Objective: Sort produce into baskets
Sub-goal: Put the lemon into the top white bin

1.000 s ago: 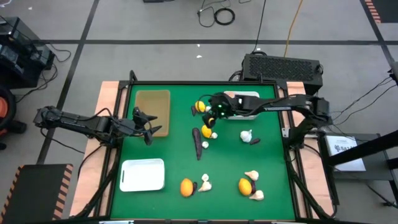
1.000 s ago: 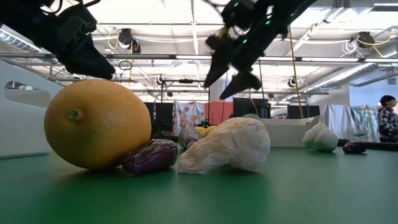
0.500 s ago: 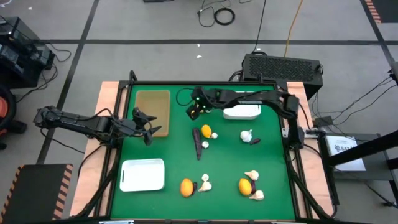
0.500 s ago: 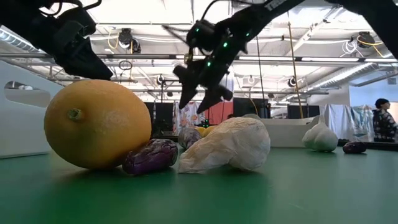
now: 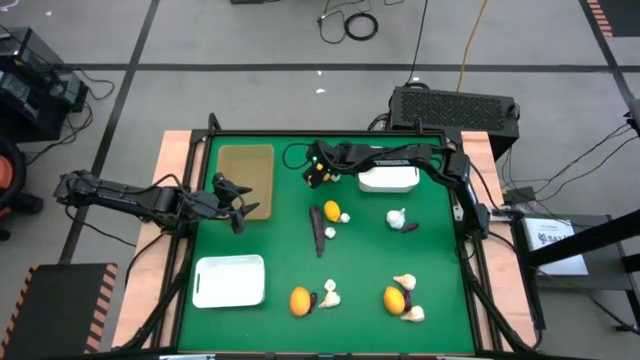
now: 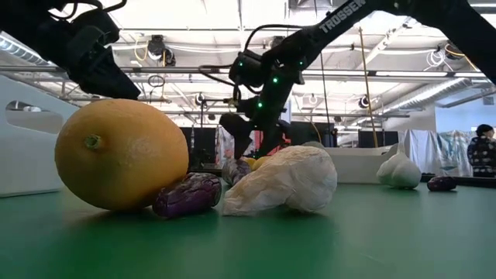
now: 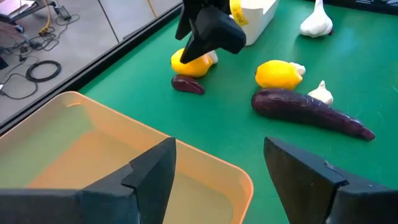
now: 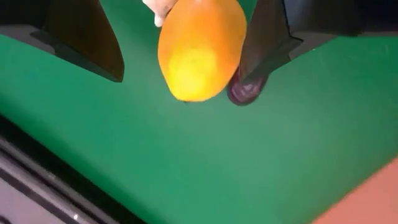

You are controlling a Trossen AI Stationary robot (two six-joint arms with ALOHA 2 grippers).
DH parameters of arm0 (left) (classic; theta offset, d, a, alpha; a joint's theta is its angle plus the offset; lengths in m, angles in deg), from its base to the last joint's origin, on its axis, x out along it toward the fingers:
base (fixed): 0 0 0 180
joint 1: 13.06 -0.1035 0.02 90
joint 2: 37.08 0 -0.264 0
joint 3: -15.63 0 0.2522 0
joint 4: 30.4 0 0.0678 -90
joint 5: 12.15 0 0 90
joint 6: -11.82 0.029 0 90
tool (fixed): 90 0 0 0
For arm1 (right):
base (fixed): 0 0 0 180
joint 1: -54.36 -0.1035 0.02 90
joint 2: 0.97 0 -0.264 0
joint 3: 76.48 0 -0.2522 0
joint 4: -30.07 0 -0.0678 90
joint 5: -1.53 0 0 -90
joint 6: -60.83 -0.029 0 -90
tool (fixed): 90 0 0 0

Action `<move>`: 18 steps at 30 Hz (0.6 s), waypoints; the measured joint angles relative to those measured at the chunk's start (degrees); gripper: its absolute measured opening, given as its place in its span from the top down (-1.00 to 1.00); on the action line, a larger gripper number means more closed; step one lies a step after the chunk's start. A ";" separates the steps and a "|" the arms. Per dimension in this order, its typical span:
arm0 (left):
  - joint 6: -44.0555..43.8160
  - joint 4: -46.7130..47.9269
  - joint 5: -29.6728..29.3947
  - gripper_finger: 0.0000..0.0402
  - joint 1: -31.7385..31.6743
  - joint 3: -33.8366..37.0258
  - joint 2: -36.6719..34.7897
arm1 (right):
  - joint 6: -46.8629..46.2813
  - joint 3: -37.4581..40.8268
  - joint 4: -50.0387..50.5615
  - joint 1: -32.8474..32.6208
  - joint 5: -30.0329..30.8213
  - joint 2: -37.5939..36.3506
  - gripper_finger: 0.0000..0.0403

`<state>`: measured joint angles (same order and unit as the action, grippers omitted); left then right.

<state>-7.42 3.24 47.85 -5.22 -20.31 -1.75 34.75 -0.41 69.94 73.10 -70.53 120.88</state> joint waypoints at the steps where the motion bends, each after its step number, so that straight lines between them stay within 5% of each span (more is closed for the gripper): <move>1: 0.00 -0.02 0.00 -0.25 0.00 0.00 0.00 | -0.18 0.00 -0.11 -0.01 -0.08 0.39 -0.53; 12: 0.00 0.05 -0.04 -0.25 0.00 0.00 0.00 | -0.71 0.00 -0.44 -0.45 -0.27 2.85 -0.52; 18: 0.02 0.15 -0.04 -0.25 0.00 0.00 0.00 | -0.64 0.00 -0.68 -0.44 -0.27 2.62 -0.33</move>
<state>-7.40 3.39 47.80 -5.22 -20.31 -1.75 34.11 -0.41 69.26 72.66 -70.80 123.50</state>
